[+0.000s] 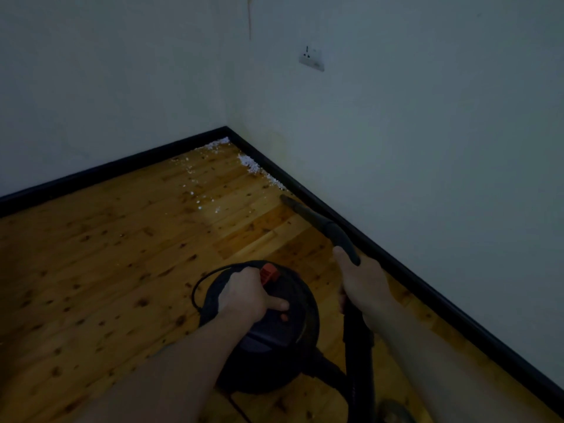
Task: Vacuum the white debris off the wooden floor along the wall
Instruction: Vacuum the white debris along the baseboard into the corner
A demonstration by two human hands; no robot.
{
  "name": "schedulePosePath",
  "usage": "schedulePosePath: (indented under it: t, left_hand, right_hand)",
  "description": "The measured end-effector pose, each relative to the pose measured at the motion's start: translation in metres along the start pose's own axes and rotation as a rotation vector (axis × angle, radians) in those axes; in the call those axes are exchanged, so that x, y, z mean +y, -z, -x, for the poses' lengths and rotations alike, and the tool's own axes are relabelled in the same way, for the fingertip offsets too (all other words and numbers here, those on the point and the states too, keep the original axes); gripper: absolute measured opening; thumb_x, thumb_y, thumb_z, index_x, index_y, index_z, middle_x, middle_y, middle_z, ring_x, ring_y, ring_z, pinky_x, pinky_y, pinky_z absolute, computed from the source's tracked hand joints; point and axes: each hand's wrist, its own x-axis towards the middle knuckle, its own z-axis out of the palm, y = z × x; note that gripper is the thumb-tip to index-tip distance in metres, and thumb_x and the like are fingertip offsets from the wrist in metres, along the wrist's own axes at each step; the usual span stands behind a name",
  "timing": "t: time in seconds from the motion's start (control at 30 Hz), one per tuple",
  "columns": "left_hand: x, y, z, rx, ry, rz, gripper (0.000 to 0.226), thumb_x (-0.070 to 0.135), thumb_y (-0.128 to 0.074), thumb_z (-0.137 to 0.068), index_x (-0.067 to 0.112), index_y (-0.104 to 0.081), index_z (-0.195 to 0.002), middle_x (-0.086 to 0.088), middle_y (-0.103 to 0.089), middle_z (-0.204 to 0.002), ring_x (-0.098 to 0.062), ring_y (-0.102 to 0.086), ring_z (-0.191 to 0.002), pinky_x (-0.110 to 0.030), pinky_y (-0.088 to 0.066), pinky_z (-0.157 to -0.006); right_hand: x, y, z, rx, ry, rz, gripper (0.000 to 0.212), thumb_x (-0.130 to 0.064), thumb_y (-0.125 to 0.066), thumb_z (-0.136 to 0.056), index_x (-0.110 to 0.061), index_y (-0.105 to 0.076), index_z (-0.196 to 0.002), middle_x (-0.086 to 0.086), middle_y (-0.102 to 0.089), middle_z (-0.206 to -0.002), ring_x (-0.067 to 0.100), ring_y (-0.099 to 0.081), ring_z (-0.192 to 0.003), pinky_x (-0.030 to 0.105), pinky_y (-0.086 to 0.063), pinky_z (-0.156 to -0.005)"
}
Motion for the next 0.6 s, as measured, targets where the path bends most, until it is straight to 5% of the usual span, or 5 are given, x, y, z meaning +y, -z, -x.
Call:
schedulePosePath:
  t: [0.23,0.6]
  left_hand:
    - [0.001,0.012,-0.021,0.021,0.039,0.066,0.062,0.061,-0.094,-0.06,0.018,-0.058,-0.088,0.0,-0.065,-0.087,-0.018,-0.063,-0.077,-0.04,-0.055,-0.064]
    - [-0.012,0.022,-0.031,0.071,0.111,0.162,0.058,0.057,-0.094,-0.066,0.021,-0.052,-0.083,0.0,-0.061,-0.085,-0.019,-0.059,-0.075,-0.034,-0.039,-0.054]
  right_hand:
    - [-0.013,-0.02,-0.032,0.016,0.049,0.055,0.049,-0.056,-0.054,-0.102,-0.011,-0.058,-0.083,0.009,-0.059,-0.061,0.025,-0.058,-0.047,0.034,-0.05,-0.051]
    - [-0.025,-0.04,-0.048,0.026,0.081,0.13,0.051,-0.057,-0.053,-0.103,-0.01,-0.061,-0.083,0.008,-0.062,-0.061,0.024,-0.062,-0.049,0.037,-0.054,-0.054]
